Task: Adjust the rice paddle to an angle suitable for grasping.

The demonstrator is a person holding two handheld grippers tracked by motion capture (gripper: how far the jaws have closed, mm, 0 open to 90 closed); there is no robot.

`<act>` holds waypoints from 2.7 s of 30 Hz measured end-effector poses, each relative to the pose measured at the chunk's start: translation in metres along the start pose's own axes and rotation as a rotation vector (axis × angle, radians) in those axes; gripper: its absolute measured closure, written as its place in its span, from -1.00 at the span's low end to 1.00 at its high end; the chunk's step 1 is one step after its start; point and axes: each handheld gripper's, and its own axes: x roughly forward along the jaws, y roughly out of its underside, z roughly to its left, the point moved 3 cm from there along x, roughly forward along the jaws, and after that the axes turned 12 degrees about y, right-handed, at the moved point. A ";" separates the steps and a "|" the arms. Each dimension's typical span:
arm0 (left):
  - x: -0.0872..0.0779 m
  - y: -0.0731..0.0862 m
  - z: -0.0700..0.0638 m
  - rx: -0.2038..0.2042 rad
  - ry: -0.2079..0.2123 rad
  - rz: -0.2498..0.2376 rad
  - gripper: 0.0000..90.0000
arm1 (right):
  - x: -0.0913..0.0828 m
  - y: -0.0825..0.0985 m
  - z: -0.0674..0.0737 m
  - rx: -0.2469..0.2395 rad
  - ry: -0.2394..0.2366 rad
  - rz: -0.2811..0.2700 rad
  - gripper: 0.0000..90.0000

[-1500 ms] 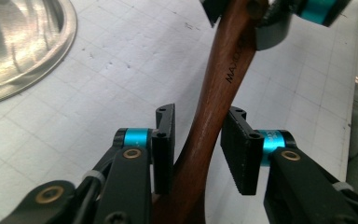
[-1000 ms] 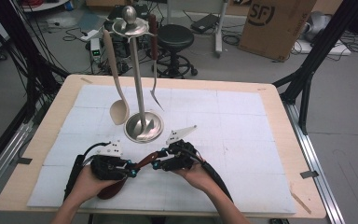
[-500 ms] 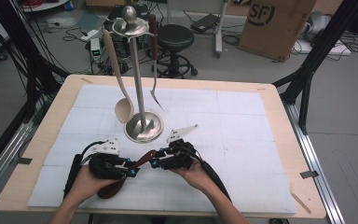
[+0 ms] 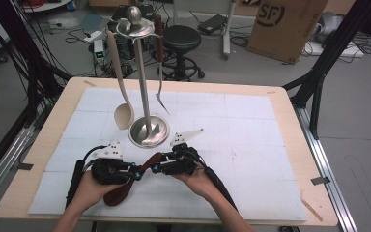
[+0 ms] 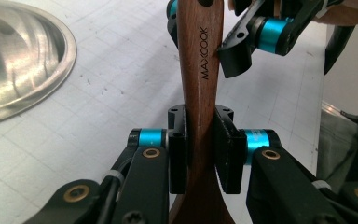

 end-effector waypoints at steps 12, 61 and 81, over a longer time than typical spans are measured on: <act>-0.007 -0.004 -0.001 -0.021 0.096 -0.074 0.47 | -0.010 -0.013 0.000 0.000 -0.060 -0.036 0.47; -0.011 -0.026 -0.013 0.015 0.117 -0.177 0.72 | -0.046 -0.043 0.017 -0.098 -0.098 -0.181 0.37; -0.015 -0.026 -0.010 0.015 0.098 -0.201 0.72 | -0.071 -0.017 -0.014 -0.091 0.078 -0.143 -0.12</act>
